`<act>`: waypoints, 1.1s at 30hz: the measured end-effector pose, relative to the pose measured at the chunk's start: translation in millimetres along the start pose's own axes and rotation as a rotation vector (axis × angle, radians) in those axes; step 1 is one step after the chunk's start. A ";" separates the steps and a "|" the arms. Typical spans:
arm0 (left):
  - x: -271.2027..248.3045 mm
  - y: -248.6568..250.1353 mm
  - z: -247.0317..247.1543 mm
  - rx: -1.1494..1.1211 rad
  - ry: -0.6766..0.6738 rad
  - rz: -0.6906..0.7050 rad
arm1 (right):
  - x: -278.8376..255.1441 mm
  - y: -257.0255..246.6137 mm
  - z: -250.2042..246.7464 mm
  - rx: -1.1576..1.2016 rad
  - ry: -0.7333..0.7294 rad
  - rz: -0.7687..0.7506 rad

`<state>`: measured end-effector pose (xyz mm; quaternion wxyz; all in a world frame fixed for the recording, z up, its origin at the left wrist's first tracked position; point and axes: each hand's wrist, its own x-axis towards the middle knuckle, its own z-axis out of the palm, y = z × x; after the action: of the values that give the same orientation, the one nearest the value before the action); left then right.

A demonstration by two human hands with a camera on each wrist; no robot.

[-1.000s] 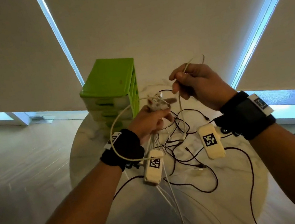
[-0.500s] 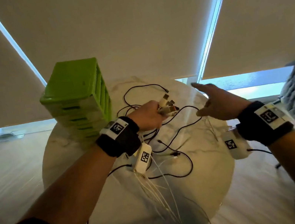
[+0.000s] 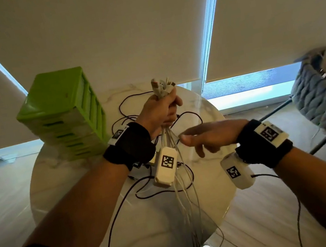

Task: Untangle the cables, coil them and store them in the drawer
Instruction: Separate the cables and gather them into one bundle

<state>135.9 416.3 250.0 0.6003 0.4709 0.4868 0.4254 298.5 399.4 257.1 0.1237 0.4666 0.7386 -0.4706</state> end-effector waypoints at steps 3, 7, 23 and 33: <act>0.4 3.5 12.9 -0.129 -0.066 0.016 | 6.0 -1.7 4.5 -0.009 0.014 -0.091; -0.4 10.7 27.8 -0.259 -0.168 0.062 | 17.7 3.7 6.1 0.020 0.179 -0.179; 10.0 60.4 59.1 -0.205 -0.306 0.173 | 23.7 87.4 -79.4 0.016 0.707 0.144; 16.8 50.2 50.6 -0.087 -0.197 0.099 | 29.2 113.5 -53.4 -0.126 0.291 0.286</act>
<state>185.9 434.7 300.3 0.6435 0.5073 0.3826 0.4268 388.1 473.2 201.2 0.1102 0.6212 0.7029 -0.3285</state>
